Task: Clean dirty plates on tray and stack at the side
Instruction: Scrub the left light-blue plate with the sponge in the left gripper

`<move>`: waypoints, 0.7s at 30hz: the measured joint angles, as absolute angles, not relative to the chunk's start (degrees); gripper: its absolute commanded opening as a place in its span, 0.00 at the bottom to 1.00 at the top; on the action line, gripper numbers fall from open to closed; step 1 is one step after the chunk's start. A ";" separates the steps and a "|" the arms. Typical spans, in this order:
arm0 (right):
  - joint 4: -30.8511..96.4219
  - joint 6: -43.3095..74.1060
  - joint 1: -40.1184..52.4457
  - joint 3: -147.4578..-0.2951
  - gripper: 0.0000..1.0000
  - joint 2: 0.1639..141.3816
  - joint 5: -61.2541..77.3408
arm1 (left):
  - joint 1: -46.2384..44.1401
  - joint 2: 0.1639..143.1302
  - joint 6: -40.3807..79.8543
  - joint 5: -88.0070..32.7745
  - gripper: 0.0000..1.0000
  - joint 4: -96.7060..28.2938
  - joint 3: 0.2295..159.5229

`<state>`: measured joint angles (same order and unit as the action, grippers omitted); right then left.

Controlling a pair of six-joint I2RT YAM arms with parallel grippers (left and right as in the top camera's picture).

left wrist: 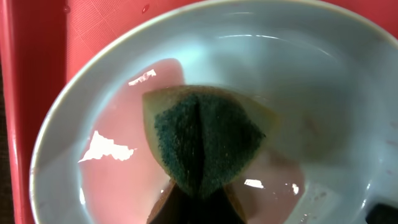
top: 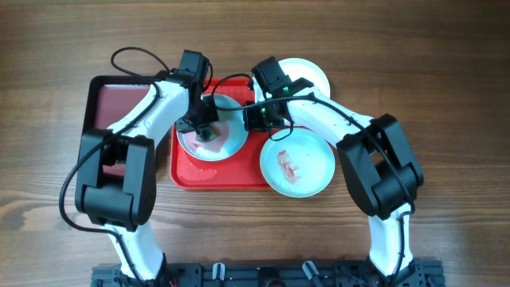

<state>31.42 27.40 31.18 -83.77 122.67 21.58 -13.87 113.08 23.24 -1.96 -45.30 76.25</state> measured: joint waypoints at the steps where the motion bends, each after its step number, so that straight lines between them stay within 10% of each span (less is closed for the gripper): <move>1: 30.79 27.88 31.14 -83.77 0.04 122.93 22.06 | -13.76 113.08 23.27 -2.35 0.04 -45.19 76.25; 11: 29.45 30.22 30.89 -83.77 0.04 124.31 24.43 | -15.14 114.24 10.74 -13.45 0.04 -41.93 76.49; 21: 28.71 32.10 31.09 -83.79 0.04 125.03 27.79 | -4.89 114.32 19.46 -0.27 0.04 -52.34 77.80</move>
